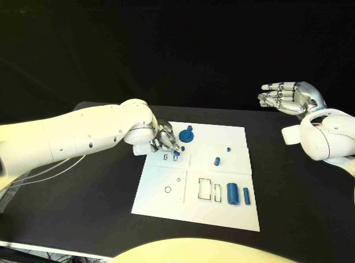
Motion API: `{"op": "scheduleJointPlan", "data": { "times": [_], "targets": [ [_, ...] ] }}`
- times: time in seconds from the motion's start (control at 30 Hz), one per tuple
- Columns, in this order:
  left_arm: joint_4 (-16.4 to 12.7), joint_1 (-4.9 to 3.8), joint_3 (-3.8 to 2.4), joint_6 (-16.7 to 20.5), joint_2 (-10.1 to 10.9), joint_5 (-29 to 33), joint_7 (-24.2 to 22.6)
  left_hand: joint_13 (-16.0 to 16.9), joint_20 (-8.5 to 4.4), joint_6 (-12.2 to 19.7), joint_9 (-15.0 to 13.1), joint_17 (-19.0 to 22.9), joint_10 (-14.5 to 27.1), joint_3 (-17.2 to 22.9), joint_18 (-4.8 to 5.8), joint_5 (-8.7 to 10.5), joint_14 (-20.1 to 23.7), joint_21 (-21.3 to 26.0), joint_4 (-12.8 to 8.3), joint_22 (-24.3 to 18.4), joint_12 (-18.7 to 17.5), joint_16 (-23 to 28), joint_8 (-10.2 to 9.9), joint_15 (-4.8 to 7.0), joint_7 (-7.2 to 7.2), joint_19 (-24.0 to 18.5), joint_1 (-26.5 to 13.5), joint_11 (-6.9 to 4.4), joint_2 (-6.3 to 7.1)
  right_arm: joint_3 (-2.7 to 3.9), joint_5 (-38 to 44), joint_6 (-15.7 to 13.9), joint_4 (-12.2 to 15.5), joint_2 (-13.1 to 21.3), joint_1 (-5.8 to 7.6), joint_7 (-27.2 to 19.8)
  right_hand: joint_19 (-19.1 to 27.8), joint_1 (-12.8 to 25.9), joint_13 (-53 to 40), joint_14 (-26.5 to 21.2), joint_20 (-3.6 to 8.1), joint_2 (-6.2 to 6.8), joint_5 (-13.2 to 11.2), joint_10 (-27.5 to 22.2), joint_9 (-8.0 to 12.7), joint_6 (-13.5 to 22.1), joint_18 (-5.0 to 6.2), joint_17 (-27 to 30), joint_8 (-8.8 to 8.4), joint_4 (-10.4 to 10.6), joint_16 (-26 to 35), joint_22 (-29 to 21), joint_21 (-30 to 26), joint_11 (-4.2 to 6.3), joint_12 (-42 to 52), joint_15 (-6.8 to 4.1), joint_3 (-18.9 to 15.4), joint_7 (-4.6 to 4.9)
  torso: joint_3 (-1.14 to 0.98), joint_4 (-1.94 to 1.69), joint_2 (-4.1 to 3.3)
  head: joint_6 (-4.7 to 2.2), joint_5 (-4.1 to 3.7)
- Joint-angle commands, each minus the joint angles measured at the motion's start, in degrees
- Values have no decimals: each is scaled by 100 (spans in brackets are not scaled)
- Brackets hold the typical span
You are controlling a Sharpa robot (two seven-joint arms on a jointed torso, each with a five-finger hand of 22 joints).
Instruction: Assemble the parts on the task board
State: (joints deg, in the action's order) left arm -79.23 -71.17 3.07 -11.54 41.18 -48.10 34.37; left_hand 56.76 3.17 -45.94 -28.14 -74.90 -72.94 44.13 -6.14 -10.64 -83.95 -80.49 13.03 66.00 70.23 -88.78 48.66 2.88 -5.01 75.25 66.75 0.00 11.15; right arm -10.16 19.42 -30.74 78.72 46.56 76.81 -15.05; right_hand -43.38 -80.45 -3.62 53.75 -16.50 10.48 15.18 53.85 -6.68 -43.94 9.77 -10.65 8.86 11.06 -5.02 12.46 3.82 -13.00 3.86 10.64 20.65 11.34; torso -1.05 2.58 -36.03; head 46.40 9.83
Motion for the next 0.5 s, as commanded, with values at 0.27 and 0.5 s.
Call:
{"op": "scheduleJointPlan", "data": {
  "times": [0.27, 0.5],
  "targets": [
    [-398, 174, 18, 911, 189, -819, -329, 90, -10, -161, -242, -1305, -123, 1165, 137, -193, -540, -75, -1131, 140, 65, -32, 47, 55, 92, 124, -113, -25, 36, -2, 30, 99, 42, 25, -22, -38, -40, 22, -5, 24, -3, -55, -16, 41, 2, 6, 8, 9, 13, -34, 15, -10, 14, 10, 1, 3, -14, 501, 5, -3, 3, 36, 6],
    [-493, 265, 22, 923, 232, -943, -312, 104, -20, -177, -241, -1308, -145, 1189, 141, -244, -542, -86, -1150, 163, 70, -33, 53, 65, 101, 142, -136, -35, 54, -2, 43, 98, 66, 28, -30, -55, -40, 23, -4, 23, -3, -57, -16, 41, 4, 14, 8, 10, 10, -34, 17, -12, 13, 10, 0, 3, -14, 501, 9, 0, -1, 50, 15]
  ]
}}
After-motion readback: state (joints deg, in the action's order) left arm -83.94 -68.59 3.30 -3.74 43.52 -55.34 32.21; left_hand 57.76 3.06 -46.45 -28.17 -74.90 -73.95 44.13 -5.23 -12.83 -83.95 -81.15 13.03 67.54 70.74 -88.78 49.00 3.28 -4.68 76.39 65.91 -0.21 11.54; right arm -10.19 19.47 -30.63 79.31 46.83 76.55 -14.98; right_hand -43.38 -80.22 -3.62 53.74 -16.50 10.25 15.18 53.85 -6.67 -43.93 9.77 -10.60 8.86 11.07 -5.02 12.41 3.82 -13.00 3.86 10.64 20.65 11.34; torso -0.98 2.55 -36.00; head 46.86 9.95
